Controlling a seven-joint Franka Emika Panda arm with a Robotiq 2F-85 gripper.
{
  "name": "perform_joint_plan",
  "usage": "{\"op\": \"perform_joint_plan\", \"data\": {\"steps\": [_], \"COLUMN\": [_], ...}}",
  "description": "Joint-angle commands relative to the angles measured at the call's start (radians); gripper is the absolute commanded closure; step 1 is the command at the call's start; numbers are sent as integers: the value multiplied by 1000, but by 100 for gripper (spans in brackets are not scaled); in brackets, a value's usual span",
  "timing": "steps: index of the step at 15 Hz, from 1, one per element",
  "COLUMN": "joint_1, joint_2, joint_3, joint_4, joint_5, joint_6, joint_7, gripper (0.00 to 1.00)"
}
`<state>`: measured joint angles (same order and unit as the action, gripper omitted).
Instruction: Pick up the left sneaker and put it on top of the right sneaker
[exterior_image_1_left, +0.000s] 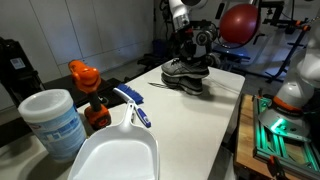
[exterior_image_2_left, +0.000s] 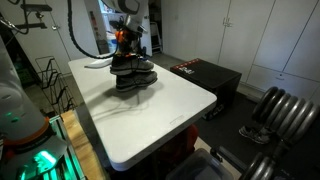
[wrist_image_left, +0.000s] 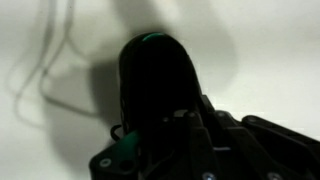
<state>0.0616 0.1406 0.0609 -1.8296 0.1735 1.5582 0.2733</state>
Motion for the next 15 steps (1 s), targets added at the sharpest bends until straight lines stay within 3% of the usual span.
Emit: {"op": "perform_joint_plan", "data": {"steps": [1, 5, 6, 7, 15], "joint_1": [0, 6, 6, 6, 4], "joint_2": [23, 31, 29, 27, 11], "joint_3": [-9, -7, -8, -8, -10], "joint_4": [-2, -3, -2, -2, -11], "joint_5": [41, 25, 27, 26, 22], "joint_6": [-1, -16, -16, -17, -10], "joint_7": [37, 26, 27, 29, 21], "gripper": [98, 96, 85, 67, 9]}}
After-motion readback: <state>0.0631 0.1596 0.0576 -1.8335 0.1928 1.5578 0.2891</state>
